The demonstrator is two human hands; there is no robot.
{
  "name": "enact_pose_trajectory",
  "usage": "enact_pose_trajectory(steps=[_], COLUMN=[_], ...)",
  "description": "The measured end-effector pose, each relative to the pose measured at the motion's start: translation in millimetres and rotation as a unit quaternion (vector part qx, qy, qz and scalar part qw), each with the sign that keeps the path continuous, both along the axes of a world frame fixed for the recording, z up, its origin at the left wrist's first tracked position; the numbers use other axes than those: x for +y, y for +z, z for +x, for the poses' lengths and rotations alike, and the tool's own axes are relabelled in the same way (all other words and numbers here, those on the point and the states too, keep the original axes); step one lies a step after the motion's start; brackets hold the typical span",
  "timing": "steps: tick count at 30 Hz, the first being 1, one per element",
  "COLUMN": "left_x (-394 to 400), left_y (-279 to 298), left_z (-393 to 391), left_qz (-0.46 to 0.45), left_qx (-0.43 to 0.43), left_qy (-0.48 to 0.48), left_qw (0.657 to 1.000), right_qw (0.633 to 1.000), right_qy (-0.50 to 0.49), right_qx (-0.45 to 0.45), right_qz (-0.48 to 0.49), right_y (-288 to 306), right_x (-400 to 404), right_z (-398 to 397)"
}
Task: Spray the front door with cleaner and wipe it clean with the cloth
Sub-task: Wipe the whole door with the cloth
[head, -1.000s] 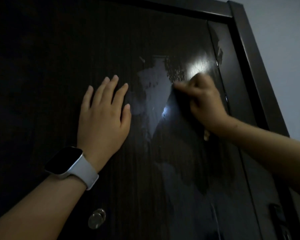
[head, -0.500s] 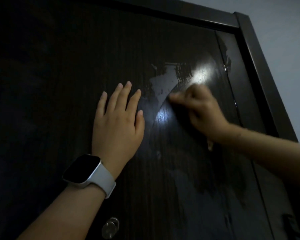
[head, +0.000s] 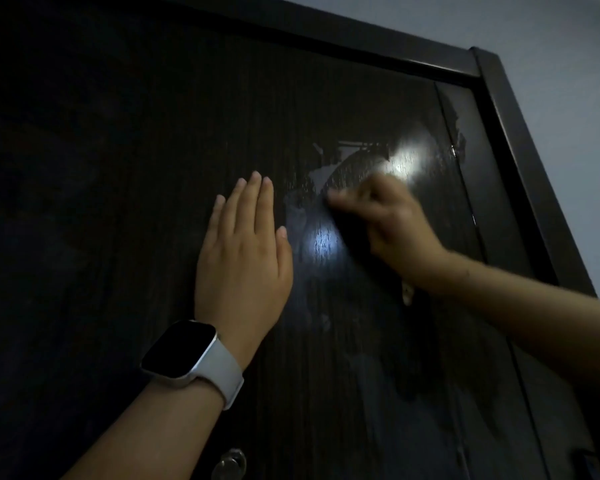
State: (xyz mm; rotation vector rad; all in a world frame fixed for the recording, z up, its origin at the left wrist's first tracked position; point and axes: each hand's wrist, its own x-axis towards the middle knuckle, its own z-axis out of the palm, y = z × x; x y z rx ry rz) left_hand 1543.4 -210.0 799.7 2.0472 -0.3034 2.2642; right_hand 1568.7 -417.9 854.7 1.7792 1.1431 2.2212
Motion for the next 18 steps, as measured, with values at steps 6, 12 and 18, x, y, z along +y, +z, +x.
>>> enact_pose_trajectory(steps=[6,12,18], left_x=[0,1,1], left_y=[1,2,2], left_z=[-1,-2,-1], left_qz=[-0.004,0.0,-0.007], left_qx=[0.006,0.008,0.0], left_qy=[0.021,0.006,-0.006], left_qw=[1.0,1.0,1.0], right_qw=[0.973,0.999,0.99], right_qy=[0.045,0.02,0.049], right_qx=[0.01,0.016,0.004], right_qz=[0.226,-0.042,0.13], right_y=[54,-26,66], right_x=[37,44,25], right_z=[3,-8,0])
